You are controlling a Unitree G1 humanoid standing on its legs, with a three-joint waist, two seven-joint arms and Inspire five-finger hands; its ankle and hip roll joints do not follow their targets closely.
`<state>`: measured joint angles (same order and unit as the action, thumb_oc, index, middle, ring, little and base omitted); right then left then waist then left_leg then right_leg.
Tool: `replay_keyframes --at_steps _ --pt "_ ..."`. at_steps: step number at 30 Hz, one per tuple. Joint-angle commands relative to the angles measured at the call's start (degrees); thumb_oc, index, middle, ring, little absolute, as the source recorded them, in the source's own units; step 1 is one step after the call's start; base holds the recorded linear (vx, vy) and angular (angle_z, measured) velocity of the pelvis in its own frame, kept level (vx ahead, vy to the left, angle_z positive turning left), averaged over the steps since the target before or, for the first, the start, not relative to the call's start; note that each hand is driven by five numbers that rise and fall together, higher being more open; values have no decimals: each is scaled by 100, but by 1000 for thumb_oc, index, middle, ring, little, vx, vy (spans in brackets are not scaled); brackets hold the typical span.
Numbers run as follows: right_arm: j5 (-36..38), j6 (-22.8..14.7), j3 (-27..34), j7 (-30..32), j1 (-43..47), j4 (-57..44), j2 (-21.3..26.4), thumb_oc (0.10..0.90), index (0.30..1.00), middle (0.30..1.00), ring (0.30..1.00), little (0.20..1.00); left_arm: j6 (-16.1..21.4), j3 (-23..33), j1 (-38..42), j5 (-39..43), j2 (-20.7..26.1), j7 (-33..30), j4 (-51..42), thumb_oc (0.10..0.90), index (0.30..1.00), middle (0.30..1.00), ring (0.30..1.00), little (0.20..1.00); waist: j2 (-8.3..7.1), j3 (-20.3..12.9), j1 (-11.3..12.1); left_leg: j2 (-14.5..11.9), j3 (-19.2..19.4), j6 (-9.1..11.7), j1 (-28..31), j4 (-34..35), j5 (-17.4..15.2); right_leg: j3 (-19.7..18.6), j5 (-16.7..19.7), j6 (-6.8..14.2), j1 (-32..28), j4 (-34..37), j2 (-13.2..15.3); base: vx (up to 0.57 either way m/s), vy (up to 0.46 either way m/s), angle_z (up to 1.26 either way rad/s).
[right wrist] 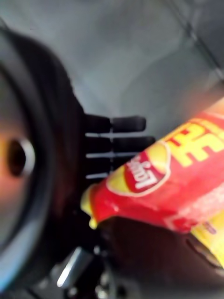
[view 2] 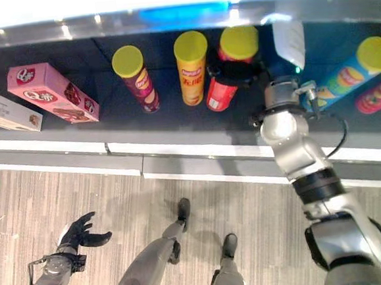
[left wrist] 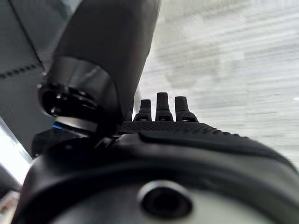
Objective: Put the goods on the table back onto the shelves and tidy them up.
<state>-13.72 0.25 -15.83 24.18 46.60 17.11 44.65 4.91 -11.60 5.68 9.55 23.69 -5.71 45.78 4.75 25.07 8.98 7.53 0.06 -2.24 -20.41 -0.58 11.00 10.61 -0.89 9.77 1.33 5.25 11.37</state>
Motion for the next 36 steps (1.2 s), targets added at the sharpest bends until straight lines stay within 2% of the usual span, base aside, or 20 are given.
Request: replay_keyframes --at_steps 1,11,19,25,36 --pt "-361 -271 224 462 687 -255 501 400 300 300 300 300 11 -228 -832 -3 -32 -16 209 800 900 900 900 900 -219 -543 174 -1123 -46 710 122 -120 -495 -20 -245 -63 281 -546 -159 -11 -28 -12" --pt "-350 -281 60 417 628 -38 455 400 300 300 300 300 48 -191 -827 95 -32 -119 170 800 900 900 900 900 -179 -404 109 -1152 -85 726 119 -109 -485 4 -282 -73 372 -650 -184 -5 -16 -6" --pt "-553 -179 -132 612 793 463 599 400 300 300 300 300 99 -350 -791 17 -28 -164 98 800 900 900 900 900 -80 -267 205 -1098 -161 699 1 -148 -505 100 -294 -46 499 -769 -148 3 -5 2" --pt "-875 -48 -222 729 714 710 674 400 300 300 300 300 130 -401 -740 -7 -59 -223 119 800 900 900 900 900 -73 -257 229 -1072 -216 693 -36 -152 -510 155 -293 -40 523 -788 -140 9 -5 5" --pt "-1115 85 -232 987 656 897 481 400 300 300 300 300 148 -466 -626 17 -97 -345 85 800 900 900 900 900 -83 -220 207 -1066 -227 696 -57 -146 -511 163 -293 -43 586 -840 -136 1 -1 4"
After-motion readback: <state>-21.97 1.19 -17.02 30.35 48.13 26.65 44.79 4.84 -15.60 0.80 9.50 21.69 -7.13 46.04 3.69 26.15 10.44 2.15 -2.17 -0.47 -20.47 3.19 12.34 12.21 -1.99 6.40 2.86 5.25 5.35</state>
